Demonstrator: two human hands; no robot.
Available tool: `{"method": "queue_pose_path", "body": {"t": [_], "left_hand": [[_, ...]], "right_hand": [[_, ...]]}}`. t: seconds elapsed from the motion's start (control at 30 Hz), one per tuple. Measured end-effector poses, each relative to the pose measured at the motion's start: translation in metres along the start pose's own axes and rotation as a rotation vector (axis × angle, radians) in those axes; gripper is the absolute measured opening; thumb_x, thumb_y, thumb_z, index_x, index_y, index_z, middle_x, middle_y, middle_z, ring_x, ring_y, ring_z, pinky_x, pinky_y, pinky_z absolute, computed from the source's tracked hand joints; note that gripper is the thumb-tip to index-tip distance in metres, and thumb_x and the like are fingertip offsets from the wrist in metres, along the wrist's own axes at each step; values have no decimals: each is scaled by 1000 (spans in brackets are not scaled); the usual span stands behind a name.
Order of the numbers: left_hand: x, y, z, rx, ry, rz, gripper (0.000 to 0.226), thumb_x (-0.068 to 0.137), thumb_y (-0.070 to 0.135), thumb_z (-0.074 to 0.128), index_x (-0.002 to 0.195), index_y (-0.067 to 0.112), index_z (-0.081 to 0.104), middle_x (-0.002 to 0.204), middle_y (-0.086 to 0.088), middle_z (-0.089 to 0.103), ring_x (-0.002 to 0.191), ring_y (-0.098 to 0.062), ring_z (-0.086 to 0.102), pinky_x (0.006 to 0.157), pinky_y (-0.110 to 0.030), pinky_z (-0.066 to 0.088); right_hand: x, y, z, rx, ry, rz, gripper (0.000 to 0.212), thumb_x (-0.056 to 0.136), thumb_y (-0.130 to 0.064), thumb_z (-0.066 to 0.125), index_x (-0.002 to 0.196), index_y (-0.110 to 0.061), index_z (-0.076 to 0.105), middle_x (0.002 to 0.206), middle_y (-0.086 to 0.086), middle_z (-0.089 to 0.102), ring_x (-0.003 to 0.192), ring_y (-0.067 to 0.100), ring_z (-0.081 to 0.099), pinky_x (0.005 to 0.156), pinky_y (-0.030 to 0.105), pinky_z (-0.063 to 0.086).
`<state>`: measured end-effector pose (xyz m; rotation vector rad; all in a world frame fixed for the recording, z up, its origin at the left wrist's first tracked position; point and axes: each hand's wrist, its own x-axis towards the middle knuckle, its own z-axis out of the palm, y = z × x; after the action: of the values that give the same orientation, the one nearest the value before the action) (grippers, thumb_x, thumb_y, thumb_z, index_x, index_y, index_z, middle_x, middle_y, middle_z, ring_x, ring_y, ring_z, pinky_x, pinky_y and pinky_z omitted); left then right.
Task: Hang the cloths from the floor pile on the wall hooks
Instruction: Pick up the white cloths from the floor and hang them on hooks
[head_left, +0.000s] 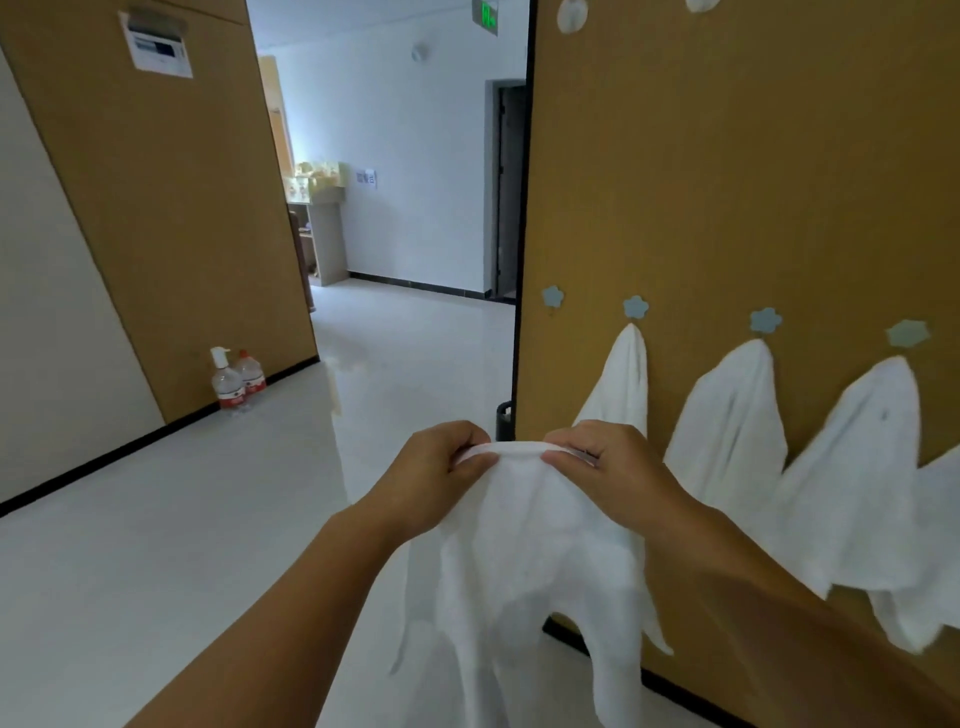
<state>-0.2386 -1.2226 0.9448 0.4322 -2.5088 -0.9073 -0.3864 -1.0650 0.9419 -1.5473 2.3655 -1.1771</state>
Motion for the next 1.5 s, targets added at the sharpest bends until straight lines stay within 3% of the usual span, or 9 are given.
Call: {"method": "queue_pose_path", "body": {"t": [0.1, 0.2, 0.43, 0.7, 0.93, 1.17, 1.33, 1.5], "left_hand": [[49, -36, -11, -33, -42, 37, 11, 93, 31, 54, 86, 27, 62, 86, 12, 62, 79, -3, 56, 67, -13, 40], [98, -65, -21, -12, -94, 84, 13, 92, 31, 54, 86, 23, 62, 87, 8, 62, 78, -5, 55, 66, -13, 42], [199, -102, -20, -2, -135, 208, 13, 93, 25, 54, 81, 23, 59, 82, 2, 63, 72, -7, 54, 60, -8, 40], [303, -122, 6, -44, -101, 221, 16, 92, 25, 55, 85, 14, 64, 80, 1, 65, 74, -9, 58, 61, -13, 42], [385, -133, 34, -39, -118, 237, 13, 92, 26, 55, 86, 21, 65, 78, 7, 64, 72, -5, 58, 62, -8, 43], [449, -150, 74, -63, -190, 212, 5, 92, 30, 56, 91, 28, 60, 80, 15, 60, 75, -2, 58, 64, -9, 43], [483, -171, 92, -121, -148, 231, 7, 89, 25, 60, 85, 28, 56, 76, 15, 59, 72, 0, 57, 64, -11, 41], [508, -179, 106, -135, -82, 241, 12, 89, 22, 62, 80, 20, 53, 74, 10, 57, 70, -7, 56, 62, -16, 45]], "right_hand": [[46, 9, 16, -44, 38, 28, 16, 93, -34, 52, 96, -31, 67, 78, -17, 59, 78, 2, 57, 71, 13, 40], [88, 16, 28, -64, 95, 95, 11, 94, -32, 53, 93, -33, 63, 82, -12, 61, 80, 3, 58, 71, 13, 42], [163, 52, 38, -78, 233, 181, 19, 93, -29, 55, 88, -18, 70, 78, 4, 62, 74, 14, 58, 71, 33, 48], [242, 108, 28, -18, 297, 186, 23, 93, -26, 55, 86, -8, 68, 78, 8, 62, 75, 18, 56, 71, 31, 46], [304, 167, 10, 95, 332, 201, 17, 92, -23, 57, 89, -13, 70, 70, -6, 60, 65, 4, 54, 63, 12, 41], [344, 214, -3, 109, 388, 322, 12, 91, -21, 60, 89, -17, 71, 83, 6, 70, 79, 17, 63, 73, 28, 51], [367, 235, 7, 122, 473, 376, 9, 89, -17, 62, 88, -20, 71, 82, 1, 70, 77, 11, 62, 71, 20, 48], [386, 250, 17, 27, 568, 416, 7, 90, -17, 61, 89, -13, 67, 73, 1, 63, 63, 10, 53, 62, 23, 45]]}}
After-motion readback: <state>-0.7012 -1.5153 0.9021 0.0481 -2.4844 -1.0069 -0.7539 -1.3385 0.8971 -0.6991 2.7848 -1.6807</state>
